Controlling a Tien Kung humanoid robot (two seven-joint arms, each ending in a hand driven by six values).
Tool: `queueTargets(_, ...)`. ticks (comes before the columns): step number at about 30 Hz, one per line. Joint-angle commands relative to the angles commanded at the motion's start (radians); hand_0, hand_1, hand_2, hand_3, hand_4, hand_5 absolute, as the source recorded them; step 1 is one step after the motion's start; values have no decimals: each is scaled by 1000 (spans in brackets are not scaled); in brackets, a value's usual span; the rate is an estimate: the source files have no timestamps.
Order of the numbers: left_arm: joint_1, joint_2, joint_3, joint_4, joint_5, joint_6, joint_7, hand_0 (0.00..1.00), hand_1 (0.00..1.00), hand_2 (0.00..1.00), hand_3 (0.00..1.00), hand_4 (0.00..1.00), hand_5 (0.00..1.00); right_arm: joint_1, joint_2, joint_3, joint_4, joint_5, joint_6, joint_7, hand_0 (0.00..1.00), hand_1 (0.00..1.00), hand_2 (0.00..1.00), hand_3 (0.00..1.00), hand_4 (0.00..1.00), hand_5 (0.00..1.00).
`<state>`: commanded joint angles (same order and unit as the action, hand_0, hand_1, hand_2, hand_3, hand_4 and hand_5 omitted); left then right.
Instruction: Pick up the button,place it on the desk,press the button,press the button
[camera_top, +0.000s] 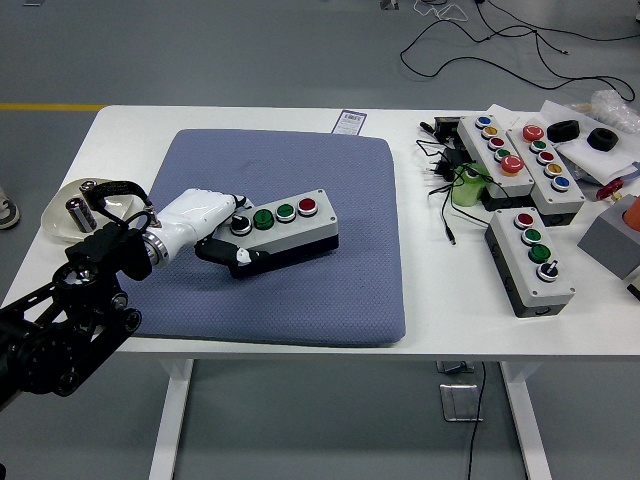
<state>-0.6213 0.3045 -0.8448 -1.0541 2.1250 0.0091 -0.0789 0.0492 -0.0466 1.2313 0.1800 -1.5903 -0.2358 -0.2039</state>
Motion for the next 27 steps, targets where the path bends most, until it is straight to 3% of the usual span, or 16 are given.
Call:
queueTargets(6, -17, 12, 29, 25, 1, 1, -82, 184, 201, 246, 265, 125, 2, 1, -1, -2, 0, -2, 0, 0, 673, 658, 674, 624, 310, 173)
queueTargets(14, -44, 31, 80, 21, 21, 7, -143, 188, 204, 243, 271, 146, 2, 4, -1, 0, 0, -6, 1, -1, 673, 658, 674, 624, 310, 173)
queueTargets(15, -47, 32, 84, 21, 20, 8, -147, 201, 217, 253, 275, 186, 2, 4, -1, 0, 0, -8, 2, -1, 673, 658, 674, 624, 310, 173)
queueTargets(20, -52, 30, 91, 30, 33, 4, -151, 201, 217, 253, 275, 186, 2, 4, -1, -3, 0, -6, 2, -1, 673, 658, 674, 624, 310, 173)
queueTargets(21, -52, 30, 91, 31, 36, 3, -150, 276, 296, 319, 326, 219, 2, 5, -1, -3, 0, -6, 2, -1, 673, 658, 674, 624, 310, 173)
queueTargets(26, -47, 28, 85, 32, 62, -3, -141, 276, 296, 319, 326, 219, 2, 5, -1, -5, 0, -6, 2, -2, 673, 658, 674, 624, 310, 173)
queueTargets(27, -46, 28, 82, 31, 65, -4, -139, 503, 577, 655, 725, 786, 2, 5, -1, -5, 0, -7, 2, -2, 673, 658, 674, 624, 310, 173)
